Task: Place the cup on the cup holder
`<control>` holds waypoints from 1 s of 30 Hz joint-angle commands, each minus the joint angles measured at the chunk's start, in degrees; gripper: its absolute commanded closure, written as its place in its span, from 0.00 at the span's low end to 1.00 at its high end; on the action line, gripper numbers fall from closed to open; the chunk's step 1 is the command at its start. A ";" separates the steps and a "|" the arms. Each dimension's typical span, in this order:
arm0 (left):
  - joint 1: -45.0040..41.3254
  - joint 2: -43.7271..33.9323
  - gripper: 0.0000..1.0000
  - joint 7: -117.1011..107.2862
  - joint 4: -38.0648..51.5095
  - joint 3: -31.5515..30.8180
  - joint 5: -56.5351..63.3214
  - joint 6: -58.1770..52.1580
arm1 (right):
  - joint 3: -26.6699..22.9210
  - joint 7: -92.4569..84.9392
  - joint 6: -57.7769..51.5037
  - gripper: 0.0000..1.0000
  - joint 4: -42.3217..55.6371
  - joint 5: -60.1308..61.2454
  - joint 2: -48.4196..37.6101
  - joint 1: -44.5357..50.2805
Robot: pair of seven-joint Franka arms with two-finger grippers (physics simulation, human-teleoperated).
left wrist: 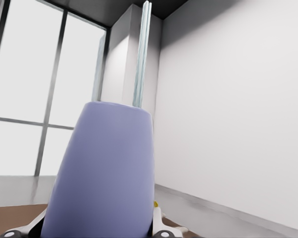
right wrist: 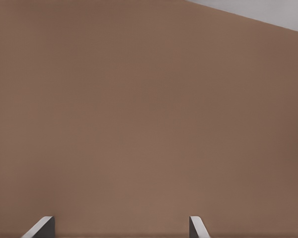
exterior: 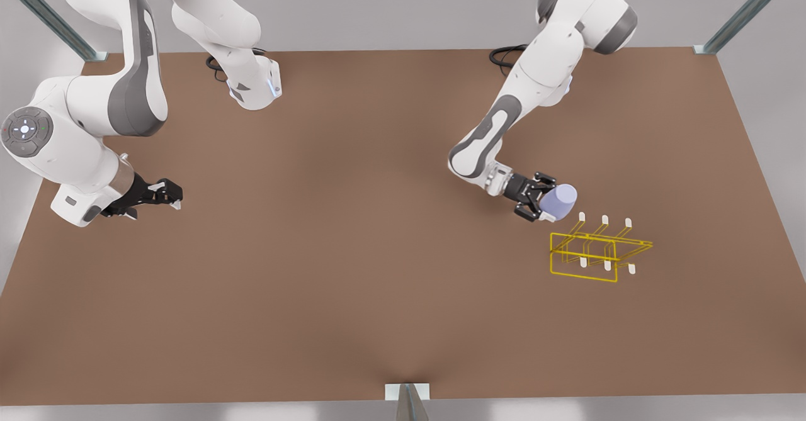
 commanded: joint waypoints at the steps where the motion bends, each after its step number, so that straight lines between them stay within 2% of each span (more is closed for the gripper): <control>1: 1.23 0.00 0.19 -6.03 -0.50 0.02 2.52 1.08 | 0.06 -0.05 0.08 0.00 0.03 0.04 -0.06 0.05; 10: 6.42 0.62 0.19 -7.09 -3.31 0.11 9.46 1.96 | 0.06 0.04 1.84 0.00 -0.76 0.04 -0.06 -0.48; 30: 8.27 0.27 0.19 -9.37 -7.01 0.29 11.58 1.87 | -0.73 -0.23 7.64 0.00 0.03 -2.24 1.26 0.05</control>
